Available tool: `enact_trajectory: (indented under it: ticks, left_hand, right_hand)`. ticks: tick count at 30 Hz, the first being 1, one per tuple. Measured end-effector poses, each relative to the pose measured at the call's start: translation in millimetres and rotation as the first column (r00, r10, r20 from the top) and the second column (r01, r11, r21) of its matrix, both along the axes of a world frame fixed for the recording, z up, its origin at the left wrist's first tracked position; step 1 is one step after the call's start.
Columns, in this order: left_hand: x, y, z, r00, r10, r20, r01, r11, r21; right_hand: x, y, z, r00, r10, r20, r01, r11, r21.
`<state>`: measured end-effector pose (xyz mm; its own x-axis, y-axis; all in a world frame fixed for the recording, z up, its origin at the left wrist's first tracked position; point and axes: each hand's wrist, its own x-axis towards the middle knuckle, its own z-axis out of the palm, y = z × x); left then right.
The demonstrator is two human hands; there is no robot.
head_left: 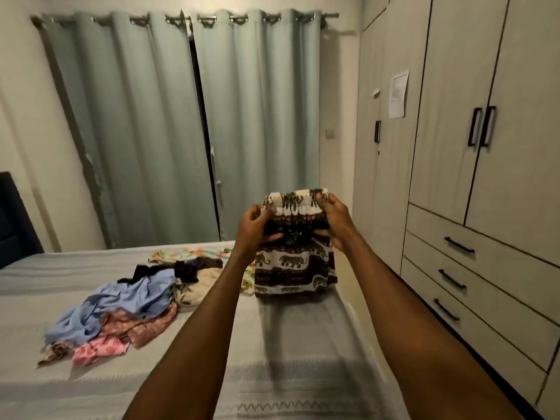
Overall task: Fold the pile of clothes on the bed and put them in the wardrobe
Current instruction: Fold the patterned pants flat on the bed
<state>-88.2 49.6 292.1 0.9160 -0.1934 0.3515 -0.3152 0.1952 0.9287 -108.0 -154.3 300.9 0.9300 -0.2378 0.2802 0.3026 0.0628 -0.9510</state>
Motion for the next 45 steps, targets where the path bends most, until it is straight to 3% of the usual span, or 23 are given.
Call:
enact_trajectory:
  ticks: [3, 7, 9, 12, 15, 17, 19, 21, 24, 26, 28, 31, 34, 36, 39, 42, 45]
  left_hand:
    - [2, -8, 67, 0.989, 0.063, 0.132, -0.056, 0.996, -0.063]
    - [13, -10, 142, 0.915, 0.206, 0.348, -0.229, 0.973, 0.026]
    - [17, -11, 171, 0.826, 0.307, 0.473, -0.399, 0.911, 0.106]
    - [15, -14, 204, 0.664, 0.462, 0.588, -0.63, 0.769, 0.106]
    - [11, -14, 236, 0.605, 0.504, 0.616, -0.69, 0.718, 0.09]
    - [11, -14, 261, 0.675, 0.463, 0.574, -0.605, 0.793, 0.073]
    - [9, -15, 283, 0.843, 0.325, 0.428, -0.36, 0.933, 0.0]
    - [6, -13, 295, 0.931, 0.167, 0.324, -0.155, 0.986, -0.061]
    - [5, -1, 299, 0.954, 0.034, 0.297, -0.049, 0.998, 0.046]
    - [12, 4, 292, 0.954, -0.015, 0.299, -0.028, 0.99, 0.138]
    - [21, 5, 284, 0.957, 0.01, 0.291, -0.066, 0.981, 0.182]
    - [36, -2, 278, 0.945, 0.085, 0.317, -0.139, 0.978, 0.153]
    - [48, -8, 272, 0.919, 0.159, 0.362, -0.255, 0.937, 0.237]
    - [48, -14, 268, 0.939, 0.135, 0.317, -0.234, 0.925, 0.299]
    - [47, -11, 264, 0.997, -0.072, -0.003, 0.065, 0.88, 0.47]
    - [59, 4, 258, 0.933, -0.24, -0.267, 0.356, 0.719, 0.598]
    - [86, 4, 247, 0.897, -0.242, -0.371, 0.433, 0.653, 0.622]
  right_hand:
    - [12, -7, 72, 0.993, -0.019, 0.12, 0.03, 0.995, -0.091]
    - [26, -19, 148, 0.954, -0.14, 0.266, 0.217, 0.932, -0.289]
    - [14, -17, 182, 0.924, -0.212, 0.32, 0.333, 0.858, -0.392]
    - [7, -19, 225, 0.877, -0.255, 0.408, 0.46, 0.692, -0.557]
    - [3, -24, 265, 0.865, -0.257, 0.431, 0.495, 0.58, -0.647]
    - [0, -24, 289, 0.859, -0.264, 0.438, 0.509, 0.526, -0.682]
    - [-1, -20, 305, 0.867, -0.234, 0.441, 0.493, 0.536, -0.686]
    - [-2, -17, 313, 0.882, -0.179, 0.437, 0.448, 0.612, -0.652]
    - [1, -26, 317, 0.911, -0.115, 0.395, 0.342, 0.745, -0.573]
    - [1, -34, 315, 0.933, -0.059, 0.354, 0.254, 0.806, -0.535]
    - [2, -40, 307, 0.952, 0.0, 0.307, 0.186, 0.796, -0.576]
    - [15, -44, 291, 0.966, -0.046, 0.252, 0.226, 0.62, -0.752]
    - [34, -49, 276, 0.943, -0.095, 0.32, 0.291, 0.703, -0.648]
    - [41, -51, 270, 0.948, -0.064, 0.312, 0.235, 0.802, -0.549]
    - [43, -59, 265, 0.995, 0.097, 0.039, -0.064, 0.863, -0.501]
    - [42, -76, 260, 0.918, 0.201, -0.342, -0.374, 0.726, -0.577]
    - [64, -84, 248, 0.823, 0.215, -0.526, -0.524, 0.646, -0.555]
